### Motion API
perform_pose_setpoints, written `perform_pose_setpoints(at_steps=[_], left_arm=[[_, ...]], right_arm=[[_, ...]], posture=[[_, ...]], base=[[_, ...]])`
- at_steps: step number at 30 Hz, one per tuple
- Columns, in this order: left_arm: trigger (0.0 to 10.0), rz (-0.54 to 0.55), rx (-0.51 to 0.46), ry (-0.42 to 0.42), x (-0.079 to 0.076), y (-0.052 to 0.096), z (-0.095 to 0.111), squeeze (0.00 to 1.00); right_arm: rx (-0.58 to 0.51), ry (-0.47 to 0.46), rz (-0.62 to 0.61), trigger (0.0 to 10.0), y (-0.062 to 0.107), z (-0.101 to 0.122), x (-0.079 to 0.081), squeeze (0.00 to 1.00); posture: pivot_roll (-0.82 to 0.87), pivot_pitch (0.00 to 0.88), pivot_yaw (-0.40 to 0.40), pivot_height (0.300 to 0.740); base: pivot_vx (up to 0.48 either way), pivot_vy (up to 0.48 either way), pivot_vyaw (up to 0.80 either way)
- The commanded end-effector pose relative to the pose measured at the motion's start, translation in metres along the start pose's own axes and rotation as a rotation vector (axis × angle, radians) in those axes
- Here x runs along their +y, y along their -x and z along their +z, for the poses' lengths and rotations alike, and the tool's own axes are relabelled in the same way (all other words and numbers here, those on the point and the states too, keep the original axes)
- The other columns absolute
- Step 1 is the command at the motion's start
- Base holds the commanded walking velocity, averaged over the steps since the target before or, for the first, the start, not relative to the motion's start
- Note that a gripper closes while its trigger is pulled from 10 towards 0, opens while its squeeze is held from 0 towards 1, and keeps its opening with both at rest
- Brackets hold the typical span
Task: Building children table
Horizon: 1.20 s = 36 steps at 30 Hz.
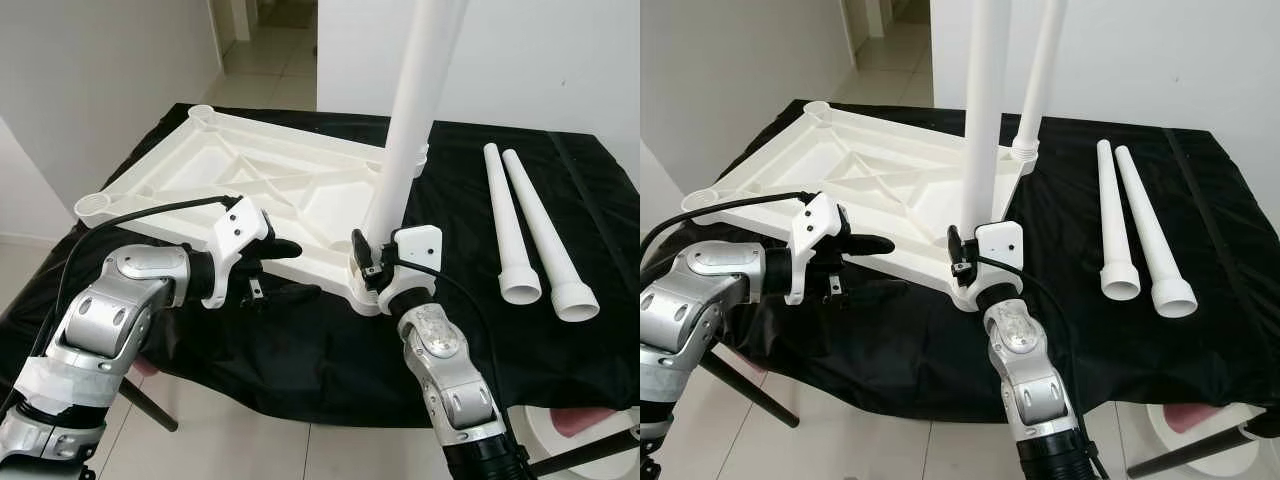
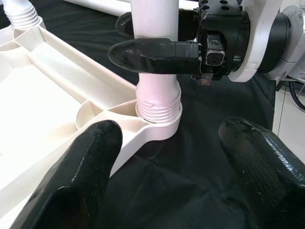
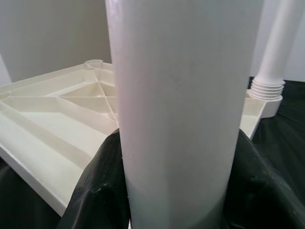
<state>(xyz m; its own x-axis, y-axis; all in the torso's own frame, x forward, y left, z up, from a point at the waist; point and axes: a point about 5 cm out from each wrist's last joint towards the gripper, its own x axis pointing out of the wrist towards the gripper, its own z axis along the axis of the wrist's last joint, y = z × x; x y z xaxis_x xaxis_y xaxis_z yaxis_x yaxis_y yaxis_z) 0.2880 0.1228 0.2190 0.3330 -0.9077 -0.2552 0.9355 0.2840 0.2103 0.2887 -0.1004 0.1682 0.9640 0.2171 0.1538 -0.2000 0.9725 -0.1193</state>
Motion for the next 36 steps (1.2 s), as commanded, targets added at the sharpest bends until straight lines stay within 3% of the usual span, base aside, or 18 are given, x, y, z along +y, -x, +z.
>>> perform_pose_setpoints(at_steps=[1, 8, 13, 23, 24, 27, 28, 32, 33, 36], left_arm=[[10.0, 0.038, 0.008, 0.004, 0.002, 0.0, 0.0, 0.0], [10.0, 0.043, 0.008, 0.003, 0.004, 0.001, 0.0, 0.0], [10.0, 0.045, 0.008, 0.002, 0.005, 0.001, 0.001, 0.0], [10.0, 0.056, 0.01, -0.005, 0.008, 0.002, 0.002, 0.0], [10.0, 0.058, 0.01, -0.006, 0.008, 0.002, 0.002, 0.0], [10.0, 0.058, 0.01, -0.006, 0.008, 0.002, 0.002, 0.0], [10.0, 0.057, 0.008, -0.005, 0.007, 0.002, 0.002, 0.0], [10.0, 0.058, 0.008, -0.006, 0.008, 0.001, 0.002, 0.0], [10.0, 0.058, 0.008, -0.006, 0.008, 0.002, 0.002, 0.0], [10.0, 0.059, 0.008, -0.006, 0.008, 0.002, 0.002, 0.0]], right_arm=[[0.412, 0.043, -0.149, 10.0, 0.024, -0.074, -0.019, 0.0], [0.398, 0.026, -0.347, 10.0, 0.029, -0.075, -0.023, 0.0], [0.335, 0.019, -0.353, 10.0, 0.029, -0.07, -0.015, 0.0], [0.33, -0.003, -0.348, 10.0, 0.028, -0.07, -0.007, 0.0], [0.314, -0.006, -0.324, 10.0, 0.026, -0.068, -0.006, 0.57], [0.308, -0.008, -0.315, 10.0, 0.026, -0.067, -0.005, 0.57], [0.295, -0.013, -0.298, 10.0, 0.024, -0.065, -0.005, 1.0], [0.258, -0.038, -0.25, 10.0, 0.018, -0.058, -0.002, 1.0], [0.242, -0.048, -0.223, 10.0, 0.016, -0.055, -0.001, 0.0], [0.22, -0.052, -0.2, 10.0, 0.014, -0.051, 0.0, 0.0]], posture=[[-0.09, 0.12, 0.085, 0.74], [-0.08, 0.123, 0.083, 0.74], [-0.08, 0.127, 0.085, 0.74], [-0.08, 0.128, 0.085, 0.74], [-0.08, 0.128, 0.085, 0.74], [-0.08, 0.128, 0.085, 0.74], [-0.08, 0.128, 0.085, 0.74], [-0.08, 0.128, 0.087, 0.74], [-0.08, 0.127, 0.088, 0.74], [-0.08, 0.127, 0.088, 0.74]], base=[[0.0, 0.0, 0.0], [0.0, 0.0, 0.0], [0.0, 0.0, 0.0], [0.0, 0.0, 0.0], [0.0, 0.0, 0.0], [0.0, 0.0, 0.0], [0.0, 0.0, 0.0], [0.0, 0.0, 0.0], [0.0, 0.0, 0.0], [0.0, 0.0, 0.0]])
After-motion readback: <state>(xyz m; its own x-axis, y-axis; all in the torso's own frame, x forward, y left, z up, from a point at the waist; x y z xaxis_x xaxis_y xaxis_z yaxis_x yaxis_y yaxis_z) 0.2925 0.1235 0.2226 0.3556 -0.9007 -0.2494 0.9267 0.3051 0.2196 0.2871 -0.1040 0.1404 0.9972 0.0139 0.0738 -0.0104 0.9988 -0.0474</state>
